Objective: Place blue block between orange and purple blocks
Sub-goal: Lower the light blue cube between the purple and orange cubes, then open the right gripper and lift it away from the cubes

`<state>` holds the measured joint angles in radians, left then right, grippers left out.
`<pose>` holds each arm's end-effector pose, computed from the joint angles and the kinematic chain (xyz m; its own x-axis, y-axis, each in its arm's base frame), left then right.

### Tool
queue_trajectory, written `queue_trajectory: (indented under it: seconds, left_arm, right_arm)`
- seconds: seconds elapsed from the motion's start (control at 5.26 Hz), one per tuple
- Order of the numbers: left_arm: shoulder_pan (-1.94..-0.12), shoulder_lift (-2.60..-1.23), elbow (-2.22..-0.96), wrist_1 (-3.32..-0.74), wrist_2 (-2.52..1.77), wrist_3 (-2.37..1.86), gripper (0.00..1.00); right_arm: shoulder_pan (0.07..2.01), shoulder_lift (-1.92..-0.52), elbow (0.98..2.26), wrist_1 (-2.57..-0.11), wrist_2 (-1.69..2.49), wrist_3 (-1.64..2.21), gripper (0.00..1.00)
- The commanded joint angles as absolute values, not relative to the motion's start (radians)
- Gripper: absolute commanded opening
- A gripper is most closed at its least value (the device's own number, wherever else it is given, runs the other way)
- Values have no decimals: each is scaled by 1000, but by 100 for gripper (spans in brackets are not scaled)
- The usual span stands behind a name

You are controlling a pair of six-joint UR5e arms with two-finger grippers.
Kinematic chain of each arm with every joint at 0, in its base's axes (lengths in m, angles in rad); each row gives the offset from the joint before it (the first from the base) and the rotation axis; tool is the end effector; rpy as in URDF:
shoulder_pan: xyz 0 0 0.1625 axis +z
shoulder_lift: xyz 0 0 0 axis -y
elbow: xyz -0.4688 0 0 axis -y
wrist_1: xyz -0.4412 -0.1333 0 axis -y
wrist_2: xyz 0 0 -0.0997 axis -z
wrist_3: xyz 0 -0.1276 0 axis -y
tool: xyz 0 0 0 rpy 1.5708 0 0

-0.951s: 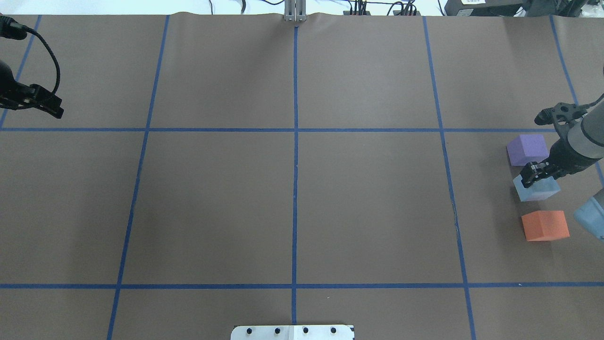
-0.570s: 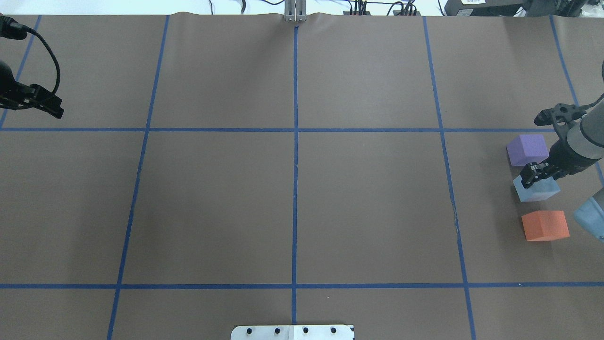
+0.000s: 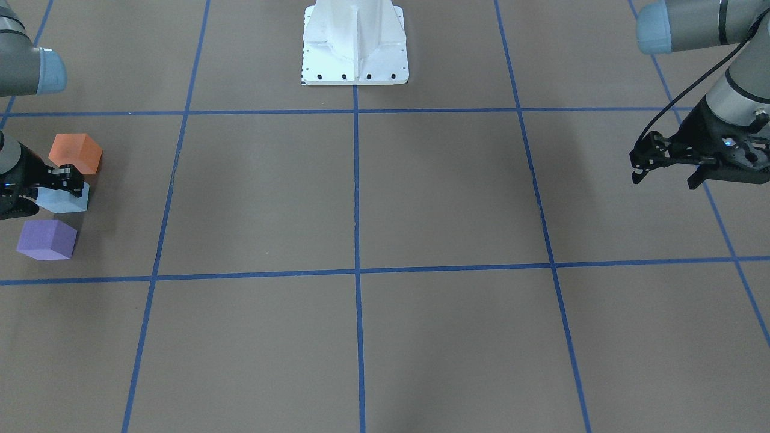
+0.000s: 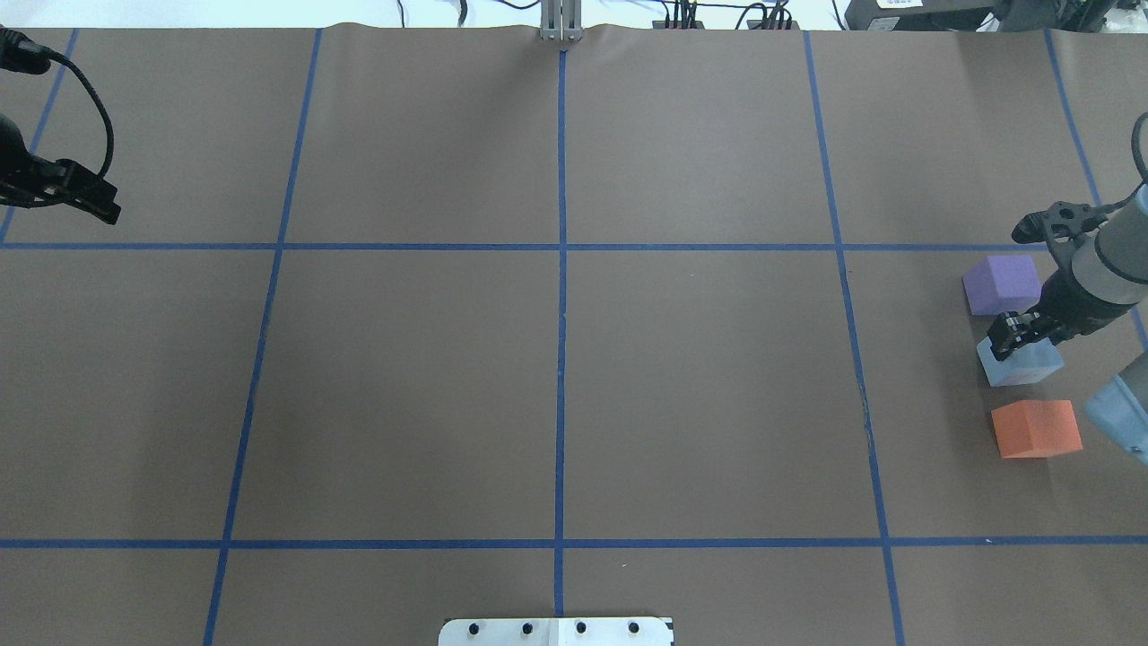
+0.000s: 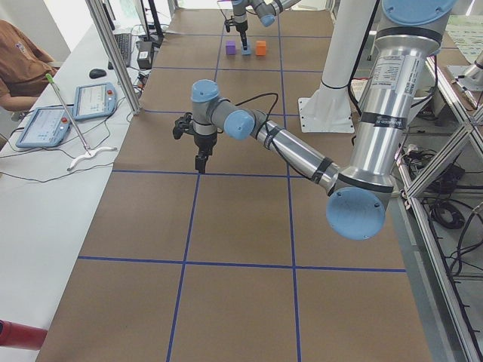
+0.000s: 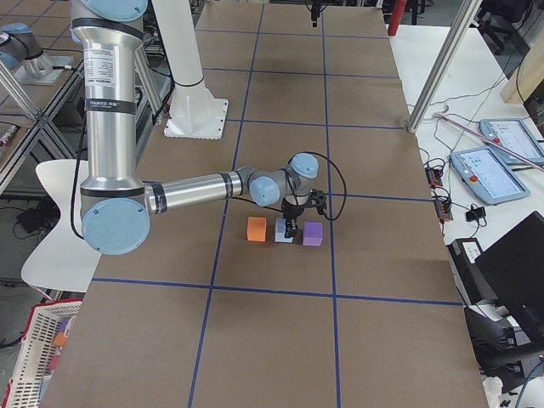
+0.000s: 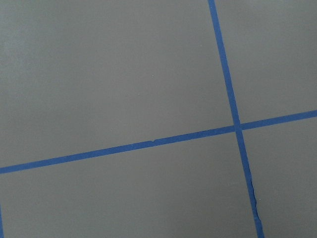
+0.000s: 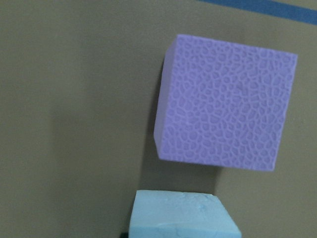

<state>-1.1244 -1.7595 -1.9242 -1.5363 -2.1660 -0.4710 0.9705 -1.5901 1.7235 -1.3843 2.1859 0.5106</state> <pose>0.2052 -0.5718 0.4392 0.7319 0.1799 -0.6572 -0.0507 0.9762 0.2108 -0.2646 -0.4922 0.6401 0.7606 -0.1503 0.6316 0.1886 0.9820 0.0067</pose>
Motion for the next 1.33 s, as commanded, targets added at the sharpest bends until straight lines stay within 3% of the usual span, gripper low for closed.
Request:
queue_trajectory:
  seconds: [0.0, 0.57, 0.95, 1.14]
  left_arm:
    - [-1124, -1759, -1931, -1536, -2166, -471, 100]
    - [-1129, -1714, -1951, -1536, -2171, -456, 100]
    - [-1283, -1654, -1912, -1499, -2203, -155, 100]
    - [-1433, -1640, -1814, -1474, -2274, 96, 100]
  right_arm:
    - [977, -1600, 1752, -1384, 2184, 518, 100]
    - [1113, -1678, 1902, -1388, 2206, 517, 100]
    - [1323, -1730, 1866, -1399, 2322, 295, 100]
    - [1412, -1744, 1809, -1397, 2370, 211, 100]
